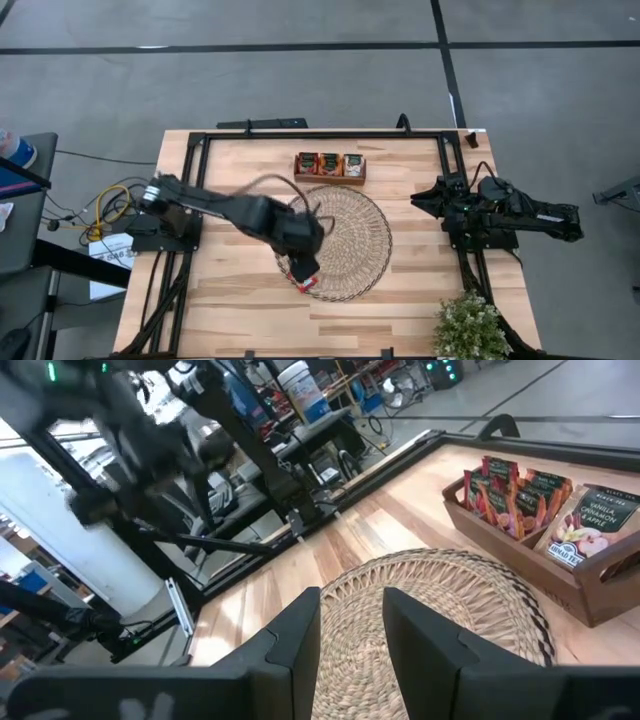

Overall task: Pick & Place Tea
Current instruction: Put the red tea bag into the left slot of the wooden organizer

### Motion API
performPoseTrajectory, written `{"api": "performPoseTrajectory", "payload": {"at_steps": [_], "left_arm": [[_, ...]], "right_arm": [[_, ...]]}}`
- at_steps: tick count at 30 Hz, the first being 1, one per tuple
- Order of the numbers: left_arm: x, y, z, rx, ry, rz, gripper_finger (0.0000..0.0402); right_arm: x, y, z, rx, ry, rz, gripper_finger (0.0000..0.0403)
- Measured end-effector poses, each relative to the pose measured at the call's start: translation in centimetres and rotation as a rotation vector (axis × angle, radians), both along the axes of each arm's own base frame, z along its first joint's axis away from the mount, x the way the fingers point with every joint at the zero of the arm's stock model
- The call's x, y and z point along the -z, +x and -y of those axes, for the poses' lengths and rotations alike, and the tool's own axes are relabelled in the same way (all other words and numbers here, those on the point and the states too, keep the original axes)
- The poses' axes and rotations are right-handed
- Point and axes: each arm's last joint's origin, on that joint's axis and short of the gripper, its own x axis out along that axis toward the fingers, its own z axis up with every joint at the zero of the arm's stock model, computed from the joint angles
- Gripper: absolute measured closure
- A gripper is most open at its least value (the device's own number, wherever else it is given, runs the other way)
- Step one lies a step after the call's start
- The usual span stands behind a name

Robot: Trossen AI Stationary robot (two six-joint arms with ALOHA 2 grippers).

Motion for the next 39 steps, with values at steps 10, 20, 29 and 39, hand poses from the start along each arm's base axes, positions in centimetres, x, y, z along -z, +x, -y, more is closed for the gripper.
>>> {"api": "performPoseTrajectory", "payload": {"at_steps": [10, 20, 29, 39], "left_arm": [[7.3, 2.3, 3.2, 0.068, 0.133, -0.266, 0.0225], [13.5, 1.7, 3.9, 0.087, 0.161, -0.332, 0.0225], [17.2, 1.4, 4.1, 0.087, 0.162, -0.274, 0.0225], [17.5, 2.2, 2.7, 0.077, 0.168, -0.225, 0.0225]], "right_arm": [[0.0, 0.0, 0.0, 0.000, 0.000, 0.000, 0.0300], [0.0, 0.0, 0.0, -0.001, 0.000, -0.002, 0.0300], [0.0, 0.0, 0.0, -0.002, 0.000, -0.004, 0.0300], [0.0, 0.0, 0.0, -0.002, 0.001, -0.004, 0.0300]]}}
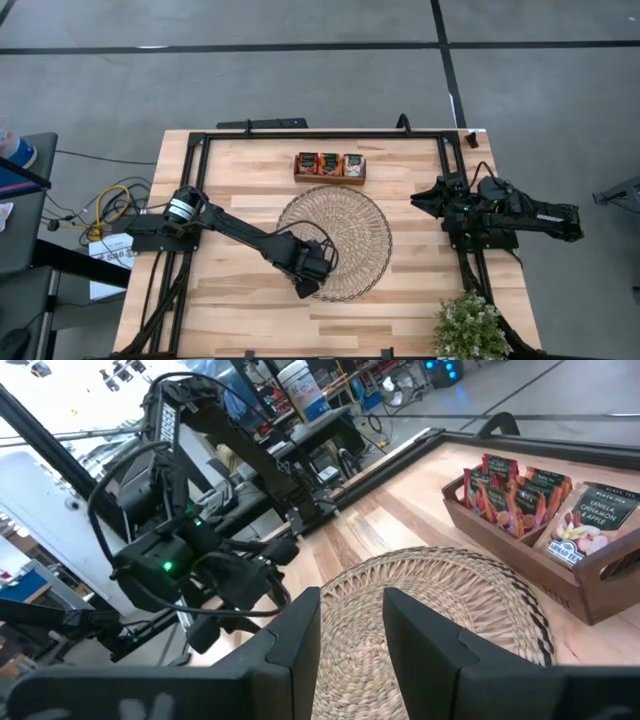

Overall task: Pick & Place Tea
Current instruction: Put the red tea bag into the left slot of the wooden organizer

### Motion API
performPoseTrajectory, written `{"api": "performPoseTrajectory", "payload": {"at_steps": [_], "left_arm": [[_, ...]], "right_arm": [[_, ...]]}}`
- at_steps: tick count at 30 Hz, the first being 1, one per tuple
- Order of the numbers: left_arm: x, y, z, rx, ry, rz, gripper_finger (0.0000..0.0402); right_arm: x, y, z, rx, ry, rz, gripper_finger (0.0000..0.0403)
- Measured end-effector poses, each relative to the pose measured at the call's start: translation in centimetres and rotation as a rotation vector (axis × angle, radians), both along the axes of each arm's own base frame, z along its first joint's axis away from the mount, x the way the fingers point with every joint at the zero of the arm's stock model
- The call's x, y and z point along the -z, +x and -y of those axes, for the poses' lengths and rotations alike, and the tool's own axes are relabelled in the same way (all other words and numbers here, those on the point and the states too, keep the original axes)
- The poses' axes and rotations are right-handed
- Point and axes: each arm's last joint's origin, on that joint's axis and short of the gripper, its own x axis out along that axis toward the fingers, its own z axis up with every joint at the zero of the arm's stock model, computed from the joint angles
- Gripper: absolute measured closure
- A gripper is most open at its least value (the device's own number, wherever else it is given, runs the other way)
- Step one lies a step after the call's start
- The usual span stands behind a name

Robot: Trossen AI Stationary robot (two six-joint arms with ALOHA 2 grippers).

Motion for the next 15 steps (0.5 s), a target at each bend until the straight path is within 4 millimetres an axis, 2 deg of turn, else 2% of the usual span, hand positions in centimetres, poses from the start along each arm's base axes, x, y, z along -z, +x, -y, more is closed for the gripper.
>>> {"api": "performPoseTrajectory", "payload": {"at_steps": [9, 15], "left_arm": [[2.0, -1.0, -0.6, 0.014, -0.079, -0.077, 0.0225], [2.2, -0.9, -0.5, -0.008, -0.100, -0.056, 0.0225]], "right_arm": [[0.0, 0.0, 0.0, 0.000, 0.000, 0.000, 0.0300], [0.0, 0.0, 0.0, 0.000, 0.000, 0.000, 0.0300]]}}
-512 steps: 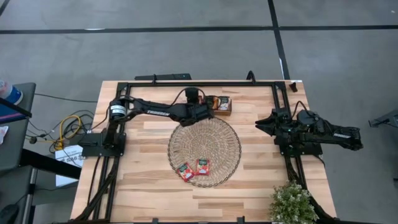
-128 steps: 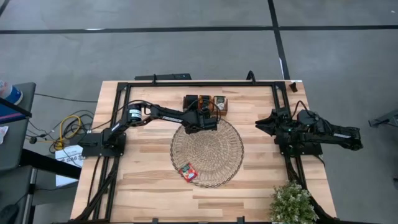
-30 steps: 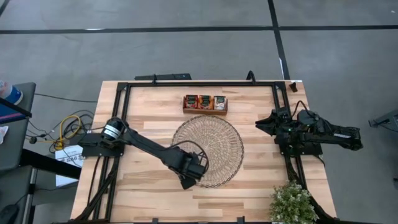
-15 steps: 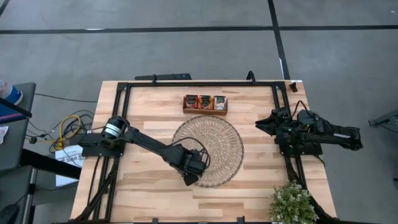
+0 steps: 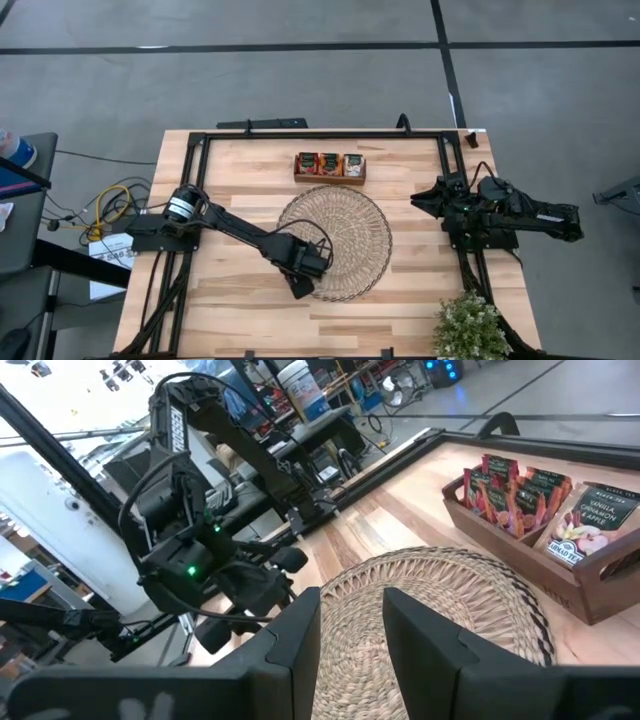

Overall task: Pick & Place Tea
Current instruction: Put the red tea bag into the left slot of the wooden organizer

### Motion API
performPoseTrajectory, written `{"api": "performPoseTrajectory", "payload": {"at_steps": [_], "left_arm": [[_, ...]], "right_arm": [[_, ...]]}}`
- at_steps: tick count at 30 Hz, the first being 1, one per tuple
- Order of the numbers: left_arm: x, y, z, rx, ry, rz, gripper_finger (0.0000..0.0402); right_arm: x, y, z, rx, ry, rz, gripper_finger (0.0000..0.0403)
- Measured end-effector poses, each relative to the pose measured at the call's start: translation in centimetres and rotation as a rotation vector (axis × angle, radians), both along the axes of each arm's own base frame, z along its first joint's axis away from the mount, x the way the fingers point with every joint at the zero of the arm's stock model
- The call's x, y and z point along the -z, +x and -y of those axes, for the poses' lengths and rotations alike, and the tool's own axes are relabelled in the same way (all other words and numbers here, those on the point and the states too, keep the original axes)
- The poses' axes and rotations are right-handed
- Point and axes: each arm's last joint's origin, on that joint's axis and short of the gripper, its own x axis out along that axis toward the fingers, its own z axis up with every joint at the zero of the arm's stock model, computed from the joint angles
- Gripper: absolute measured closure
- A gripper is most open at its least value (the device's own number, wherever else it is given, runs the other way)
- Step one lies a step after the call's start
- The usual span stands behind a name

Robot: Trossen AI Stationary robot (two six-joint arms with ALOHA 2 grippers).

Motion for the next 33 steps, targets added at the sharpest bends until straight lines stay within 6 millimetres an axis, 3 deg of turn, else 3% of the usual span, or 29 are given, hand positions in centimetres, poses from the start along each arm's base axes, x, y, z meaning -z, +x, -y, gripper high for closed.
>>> {"api": "performPoseTrajectory", "payload": {"at_steps": [4, 15, 23, 27, 33], "left_arm": [[0.0, 0.2, 0.1, 0.002, -0.019, 0.023, 0.0241], [0.0, 0.2, 0.1, 0.002, -0.013, 0.019, 0.0353], [-0.1, 0.0, 0.0, 0.002, -0.005, 0.014, 0.0390], [-1.6, -0.7, -0.2, 0.001, 0.019, -0.032, 0.0394], [-6.6, -1.8, -0.9, 0.026, 0.148, -0.064, 0.0394]], "right_arm": [[0.0, 0.0, 0.0, 0.000, 0.000, 0.000, 0.0300], [0.0, 0.0, 0.0, 0.000, 0.000, 0.000, 0.0300], [0.0, 0.0, 0.0, 0.000, 0.000, 0.000, 0.0300], [0.0, 0.0, 0.0, 0.000, 0.000, 0.000, 0.0300], [0.0, 0.0, 0.0, 0.000, 0.000, 0.000, 0.0300]]}}
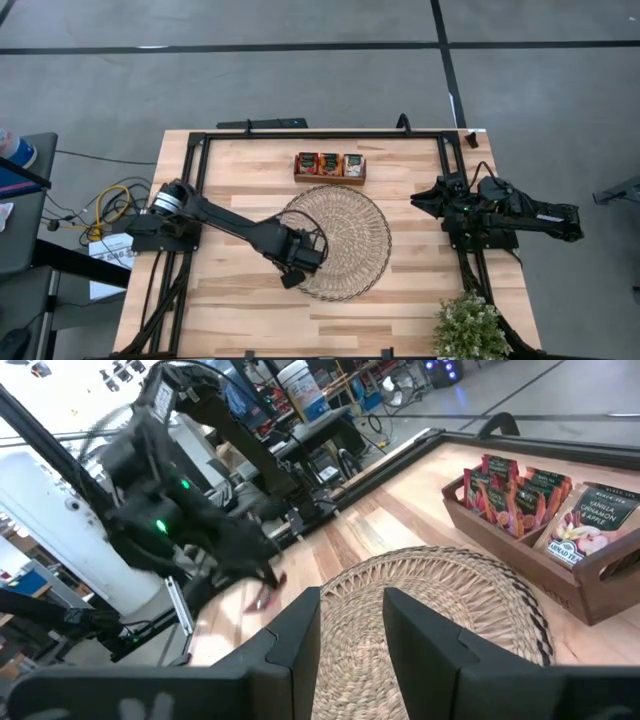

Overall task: Pick & Place Tea
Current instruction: Put the red tea bag into the left slot of the wooden organizer

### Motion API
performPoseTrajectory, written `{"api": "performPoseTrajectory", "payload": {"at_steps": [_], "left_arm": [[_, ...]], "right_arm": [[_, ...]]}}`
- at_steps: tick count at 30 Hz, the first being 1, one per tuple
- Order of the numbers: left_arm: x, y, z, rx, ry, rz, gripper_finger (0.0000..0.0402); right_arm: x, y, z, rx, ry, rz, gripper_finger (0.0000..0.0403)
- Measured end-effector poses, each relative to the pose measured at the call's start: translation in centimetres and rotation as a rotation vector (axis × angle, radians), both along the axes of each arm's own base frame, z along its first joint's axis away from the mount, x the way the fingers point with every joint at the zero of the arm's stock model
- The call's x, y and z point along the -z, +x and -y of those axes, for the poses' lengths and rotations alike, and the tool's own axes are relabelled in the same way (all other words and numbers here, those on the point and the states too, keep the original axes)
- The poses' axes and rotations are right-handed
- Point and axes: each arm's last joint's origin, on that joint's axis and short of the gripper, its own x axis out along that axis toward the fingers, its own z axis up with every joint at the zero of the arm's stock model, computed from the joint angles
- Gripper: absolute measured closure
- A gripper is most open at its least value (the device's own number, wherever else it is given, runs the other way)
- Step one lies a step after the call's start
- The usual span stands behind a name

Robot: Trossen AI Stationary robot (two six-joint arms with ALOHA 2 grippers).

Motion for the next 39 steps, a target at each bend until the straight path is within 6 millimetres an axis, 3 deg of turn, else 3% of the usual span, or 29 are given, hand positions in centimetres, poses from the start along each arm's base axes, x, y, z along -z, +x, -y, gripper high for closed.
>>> {"api": "performPoseTrajectory", "payload": {"at_steps": [4, 9, 14, 19, 26, 32, 39], "left_arm": [[-3.5, -0.3, -0.6, 0.049, 0.156, 0.053, 0.0394], [-6.5, 0.3, -2.1, 0.170, 0.527, 0.117, 0.0394], [-7.3, 1.2, -4.9, 0.301, 0.860, 0.051, 0.0394], [-7.8, 2.2, -8.3, 0.319, 1.009, -0.034, 0.0394], [-8.2, 3.3, -12.5, 0.312, 1.083, -0.117, 0.0394], [-8.2, 4.0, -14.1, 0.360, 1.089, -0.163, 0.0394], [-4.9, 5.6, -15.5, 0.436, 1.022, -0.257, 0.0394]], "right_arm": [[0.0, 0.0, 0.0, 0.001, 0.000, 0.000, 0.0300], [0.0, 0.0, 0.0, 0.001, 0.000, 0.000, 0.0300], [0.0, 0.0, 0.0, 0.000, 0.000, 0.000, 0.0300], [0.0, 0.0, 0.0, 0.000, 0.000, 0.000, 0.0300], [0.0, 0.0, 0.0, 0.001, 0.000, 0.000, 0.0300], [0.0, 0.0, 0.0, 0.001, -0.001, 0.000, 0.0300], [0.0, 0.0, 0.0, 0.003, -0.008, -0.001, 0.0300]]}}
